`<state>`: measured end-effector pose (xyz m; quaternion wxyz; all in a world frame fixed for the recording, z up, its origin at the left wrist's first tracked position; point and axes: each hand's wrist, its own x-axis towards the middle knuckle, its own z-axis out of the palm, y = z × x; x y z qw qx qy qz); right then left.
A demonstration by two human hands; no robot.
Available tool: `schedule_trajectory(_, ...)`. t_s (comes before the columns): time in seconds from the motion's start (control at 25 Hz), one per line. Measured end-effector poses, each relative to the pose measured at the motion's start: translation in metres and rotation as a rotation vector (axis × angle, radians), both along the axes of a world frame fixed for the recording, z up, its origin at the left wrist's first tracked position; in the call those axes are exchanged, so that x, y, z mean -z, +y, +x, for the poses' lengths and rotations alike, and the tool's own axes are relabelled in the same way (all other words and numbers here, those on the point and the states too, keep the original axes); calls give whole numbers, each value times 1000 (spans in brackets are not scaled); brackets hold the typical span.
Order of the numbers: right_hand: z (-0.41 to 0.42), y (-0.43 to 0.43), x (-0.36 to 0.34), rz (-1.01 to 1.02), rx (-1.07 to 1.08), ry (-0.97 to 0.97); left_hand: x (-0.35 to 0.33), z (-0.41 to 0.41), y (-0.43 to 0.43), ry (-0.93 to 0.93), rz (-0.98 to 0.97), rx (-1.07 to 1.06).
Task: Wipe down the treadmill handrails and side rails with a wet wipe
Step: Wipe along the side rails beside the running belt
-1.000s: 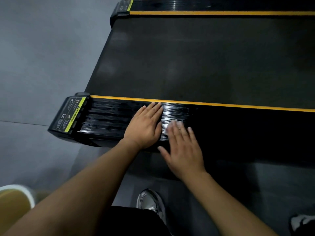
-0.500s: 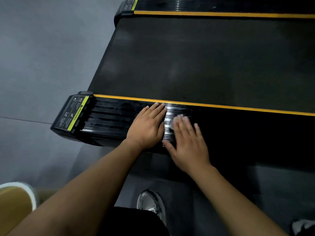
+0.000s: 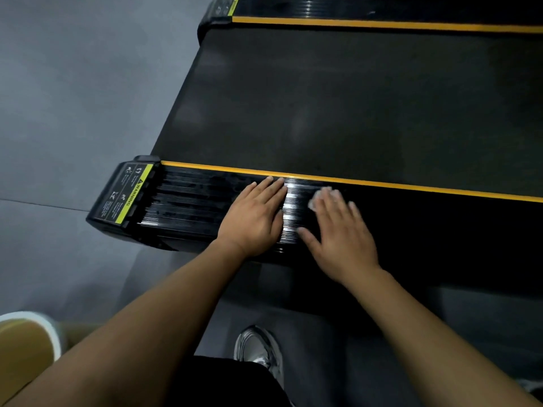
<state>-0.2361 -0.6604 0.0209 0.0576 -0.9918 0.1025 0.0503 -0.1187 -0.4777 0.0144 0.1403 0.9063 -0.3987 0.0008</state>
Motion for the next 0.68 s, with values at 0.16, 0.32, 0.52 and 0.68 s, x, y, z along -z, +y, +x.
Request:
schedule_trajectory(0.16,-28,-29,-9,11,230,19,0,1,0,-9,1,-3)
schedule_trajectory(0.32,29,18,-8,74,74,28,2,1,0,-8,19,9)
schedule_trajectory(0.52,13,-13,-4,18,89,33,2,0,0,-12,20,8)
schedule_trajectory(0.68,-34,-60,-16,-3,242,86,1,0,0,-11,25,9)
